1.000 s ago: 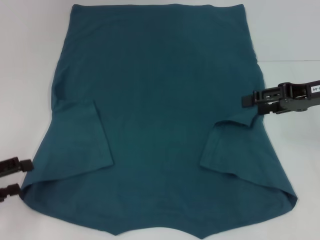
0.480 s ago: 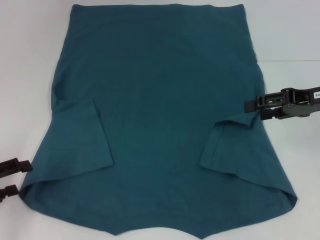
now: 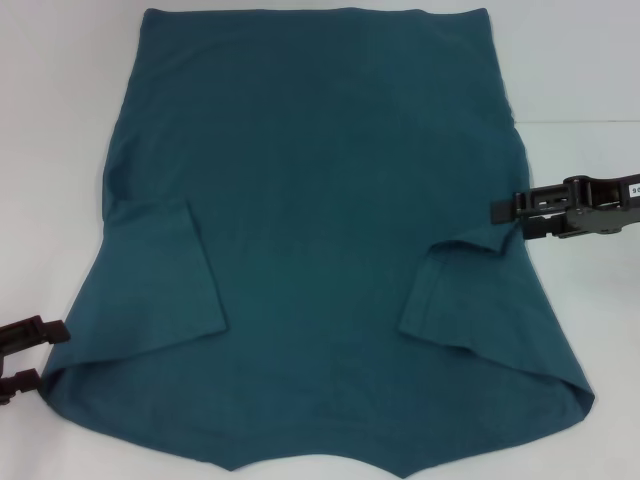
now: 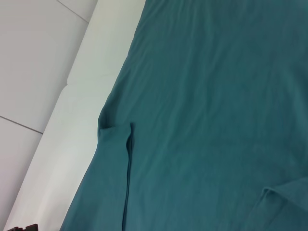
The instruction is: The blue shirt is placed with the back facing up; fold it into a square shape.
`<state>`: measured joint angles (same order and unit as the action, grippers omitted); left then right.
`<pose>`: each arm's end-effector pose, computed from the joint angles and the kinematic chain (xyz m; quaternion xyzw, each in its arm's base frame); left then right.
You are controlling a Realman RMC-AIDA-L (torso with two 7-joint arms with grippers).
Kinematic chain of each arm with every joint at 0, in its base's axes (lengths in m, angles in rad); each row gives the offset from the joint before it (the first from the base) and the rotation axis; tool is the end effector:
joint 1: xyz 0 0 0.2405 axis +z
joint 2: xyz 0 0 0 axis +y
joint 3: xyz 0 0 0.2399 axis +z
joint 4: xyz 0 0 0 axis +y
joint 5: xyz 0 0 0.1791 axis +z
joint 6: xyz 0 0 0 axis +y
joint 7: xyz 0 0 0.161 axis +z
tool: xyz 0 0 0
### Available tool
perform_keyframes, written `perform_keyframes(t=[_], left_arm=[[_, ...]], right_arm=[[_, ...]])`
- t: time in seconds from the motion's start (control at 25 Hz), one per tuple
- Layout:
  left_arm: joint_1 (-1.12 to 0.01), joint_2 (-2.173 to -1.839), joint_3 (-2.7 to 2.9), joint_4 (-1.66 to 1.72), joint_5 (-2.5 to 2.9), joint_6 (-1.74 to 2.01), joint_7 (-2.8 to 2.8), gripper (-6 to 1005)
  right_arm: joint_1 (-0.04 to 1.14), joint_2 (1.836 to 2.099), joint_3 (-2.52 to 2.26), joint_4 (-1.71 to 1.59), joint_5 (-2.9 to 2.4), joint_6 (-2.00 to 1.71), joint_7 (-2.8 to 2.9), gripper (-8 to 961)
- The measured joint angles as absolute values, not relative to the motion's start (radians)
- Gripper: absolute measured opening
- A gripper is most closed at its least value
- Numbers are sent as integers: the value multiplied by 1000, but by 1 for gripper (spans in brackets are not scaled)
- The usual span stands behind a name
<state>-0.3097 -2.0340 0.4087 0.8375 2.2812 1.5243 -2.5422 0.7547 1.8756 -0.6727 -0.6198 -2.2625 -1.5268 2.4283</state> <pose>-0.3409 0.2551 0.0555 -0.5755 -0.7638 -0.2364 0.1721 0.2239 0.3646 0.0499 -0.7917 0.5889 0.1356 0.0899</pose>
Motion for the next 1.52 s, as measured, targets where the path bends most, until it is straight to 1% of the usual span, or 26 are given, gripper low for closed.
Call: perform_keyframes(t=[0.6, 0.96, 1.52], left_arm=[[-306, -2034, 406, 819, 2283, 1512, -2549, 919], [-314, -2028, 428, 785, 2283, 1512, -2550, 918], [-390, -2032, 487, 746, 2283, 1511, -2553, 918]], right_arm=[[753, 1873, -666, -620, -2261, -1520, 2428, 852], [753, 1872, -665, -620, -2261, -1520, 2428, 854], [743, 1871, -663, -620, -2261, -1528, 2419, 853]])
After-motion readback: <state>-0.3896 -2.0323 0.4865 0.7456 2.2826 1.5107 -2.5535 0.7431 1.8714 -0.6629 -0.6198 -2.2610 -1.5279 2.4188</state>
